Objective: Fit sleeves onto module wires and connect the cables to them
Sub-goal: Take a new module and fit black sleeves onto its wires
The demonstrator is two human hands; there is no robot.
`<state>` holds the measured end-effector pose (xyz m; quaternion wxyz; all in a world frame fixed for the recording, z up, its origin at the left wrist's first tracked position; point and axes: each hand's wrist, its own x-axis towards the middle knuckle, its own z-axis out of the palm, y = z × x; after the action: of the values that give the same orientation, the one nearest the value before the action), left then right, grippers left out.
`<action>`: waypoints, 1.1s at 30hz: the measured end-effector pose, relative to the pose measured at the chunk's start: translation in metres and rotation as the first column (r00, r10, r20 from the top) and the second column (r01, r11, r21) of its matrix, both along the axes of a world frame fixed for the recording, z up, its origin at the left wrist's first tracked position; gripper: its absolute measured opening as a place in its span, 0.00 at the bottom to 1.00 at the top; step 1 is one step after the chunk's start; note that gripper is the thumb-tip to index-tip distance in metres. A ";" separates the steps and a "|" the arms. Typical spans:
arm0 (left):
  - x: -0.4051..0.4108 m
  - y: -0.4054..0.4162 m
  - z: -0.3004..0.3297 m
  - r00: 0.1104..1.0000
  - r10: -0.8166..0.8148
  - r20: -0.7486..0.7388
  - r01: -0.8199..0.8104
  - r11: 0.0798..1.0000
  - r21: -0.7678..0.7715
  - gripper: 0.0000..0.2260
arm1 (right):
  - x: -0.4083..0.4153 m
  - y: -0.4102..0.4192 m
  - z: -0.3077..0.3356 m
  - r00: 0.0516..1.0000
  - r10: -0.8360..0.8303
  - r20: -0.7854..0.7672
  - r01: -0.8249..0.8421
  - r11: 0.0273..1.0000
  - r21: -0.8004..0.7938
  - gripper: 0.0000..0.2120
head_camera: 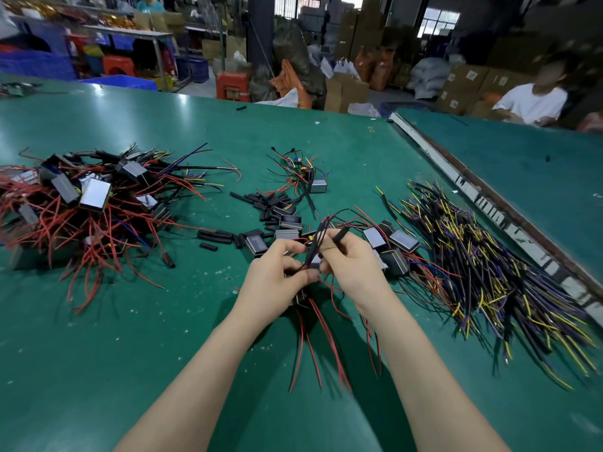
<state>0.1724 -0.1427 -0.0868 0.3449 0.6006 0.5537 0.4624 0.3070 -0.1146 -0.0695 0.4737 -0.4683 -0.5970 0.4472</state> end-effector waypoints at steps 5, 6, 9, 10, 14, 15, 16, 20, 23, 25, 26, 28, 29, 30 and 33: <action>0.001 -0.001 0.000 1.000 0.001 0.005 -0.001 1.000 0.024 0.17 | 0.005 -0.002 0.006 0.996 0.032 0.087 -0.031 0.999 -0.017 0.07; 0.001 -0.002 0.000 1.000 -0.007 -0.014 0.008 0.999 0.043 0.17 | 0.006 -0.001 0.007 0.996 0.036 0.078 -0.035 0.999 -0.014 0.06; 0.001 -0.003 0.002 0.997 -0.004 -0.077 0.012 0.994 0.106 0.16 | 0.008 -0.001 0.009 1.000 0.027 0.005 -0.027 1.000 0.003 0.04; 0.001 -0.003 0.002 0.996 -0.005 -0.094 0.016 0.994 0.107 0.15 | 0.008 0.000 0.009 1.000 0.012 -0.029 -0.012 1.000 0.011 0.04; 0.002 -0.002 0.002 0.993 -0.029 -0.115 0.040 0.995 0.088 0.11 | 0.011 0.001 0.011 0.994 -0.051 -0.099 0.056 0.998 0.043 0.05; 0.002 -0.002 0.002 0.990 -0.042 -0.137 0.055 0.994 0.091 0.11 | 0.012 0.001 0.011 0.994 -0.052 -0.098 0.057 0.997 0.047 0.05; 0.001 -0.003 0.003 0.986 -0.055 -0.160 0.071 0.993 0.097 0.12 | 0.013 0.002 0.011 0.994 -0.052 -0.099 0.056 0.997 0.047 0.04; -0.001 -0.003 0.006 0.978 -0.071 -0.198 0.100 0.985 0.139 0.12 | 0.014 0.002 0.013 0.996 -0.027 -0.090 0.033 0.997 0.064 0.05; -0.003 -0.002 0.006 0.971 -0.083 -0.226 0.113 0.986 0.125 0.11 | 0.014 0.001 0.014 0.997 0.009 -0.076 -0.001 0.995 0.095 0.03; -0.003 -0.002 0.008 0.972 -0.150 -0.179 0.169 0.981 0.099 0.09 | 0.015 0.001 0.015 0.997 0.009 -0.073 -0.001 0.994 0.106 0.04; -0.003 -0.003 0.011 0.978 -0.198 -0.069 0.203 0.976 0.083 0.08 | 0.015 0.001 0.014 0.997 0.005 -0.076 0.003 0.994 0.105 0.04; -0.001 -0.005 0.017 0.942 -0.237 0.236 0.232 0.972 0.050 0.09 | 0.015 0.001 0.014 0.994 0.027 -0.105 -0.018 0.996 0.088 0.05; -0.001 -0.005 0.018 0.917 -0.219 0.332 0.217 0.975 0.045 0.09 | 0.014 0.000 0.014 0.990 0.058 -0.131 -0.048 0.996 0.080 0.06; -0.001 -0.004 0.018 0.912 -0.192 0.362 0.189 0.981 0.043 0.09 | 0.012 0.000 0.014 0.983 0.091 -0.161 -0.080 0.994 0.077 0.06; -0.004 -0.003 0.017 0.923 -0.155 0.352 0.152 0.988 0.035 0.05 | 0.009 -0.002 0.016 0.966 0.096 -0.240 -0.081 0.994 0.071 0.08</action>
<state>0.1688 -0.1461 -0.0702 0.4718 0.5504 0.4322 0.5363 0.3158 -0.1168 -0.0537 0.5365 -0.3685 -0.5681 0.5036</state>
